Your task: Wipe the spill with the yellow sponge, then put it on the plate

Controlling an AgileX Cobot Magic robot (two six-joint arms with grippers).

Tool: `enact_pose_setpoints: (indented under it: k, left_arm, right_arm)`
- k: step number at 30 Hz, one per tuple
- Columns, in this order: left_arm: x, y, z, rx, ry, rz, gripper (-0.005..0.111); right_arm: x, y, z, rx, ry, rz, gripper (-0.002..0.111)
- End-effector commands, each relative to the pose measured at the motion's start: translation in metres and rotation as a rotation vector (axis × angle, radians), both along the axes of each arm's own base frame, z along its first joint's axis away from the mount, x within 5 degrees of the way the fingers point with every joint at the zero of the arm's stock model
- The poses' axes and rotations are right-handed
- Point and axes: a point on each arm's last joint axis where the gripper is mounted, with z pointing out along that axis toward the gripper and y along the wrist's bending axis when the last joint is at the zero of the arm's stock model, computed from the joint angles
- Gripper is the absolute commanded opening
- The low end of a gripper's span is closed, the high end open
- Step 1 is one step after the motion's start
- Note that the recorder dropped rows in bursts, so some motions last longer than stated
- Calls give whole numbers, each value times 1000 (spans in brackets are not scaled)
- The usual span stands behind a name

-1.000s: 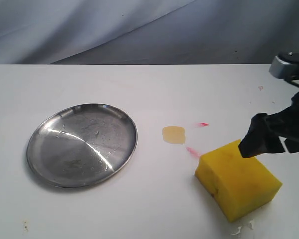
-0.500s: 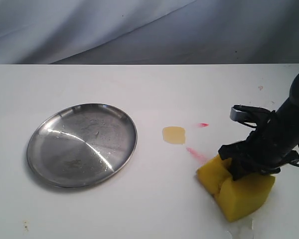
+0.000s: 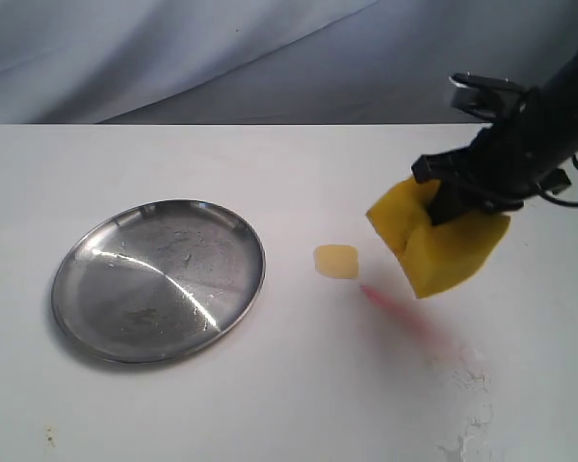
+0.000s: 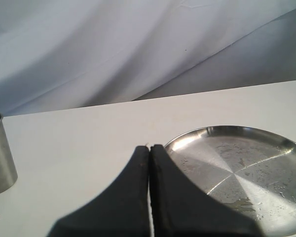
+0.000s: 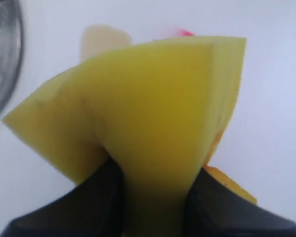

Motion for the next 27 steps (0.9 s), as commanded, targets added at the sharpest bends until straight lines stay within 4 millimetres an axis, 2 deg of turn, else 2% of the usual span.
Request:
enact_pose_setpoints:
  k: [1,7,13,21,27]
  left_arm:
    - [0,0,-1,-1,-5,0,0]
    - [0,0,-1,-1,-5,0,0]
    - [0,0,-1,-1,-5,0,0]
    - [0,0,-1,-1,-5,0,0]
    - [0,0,-1,-1,-5,0,0]
  right_arm:
    - [27,28,6,42,13,33,0]
    - [56,76,-16,52,22,74,0]
    - [71,111,-44,24,73,104,0]
    - [82,121,-78,-46,93,91,0]
    - [73,122,-108,-98,223,128,0]
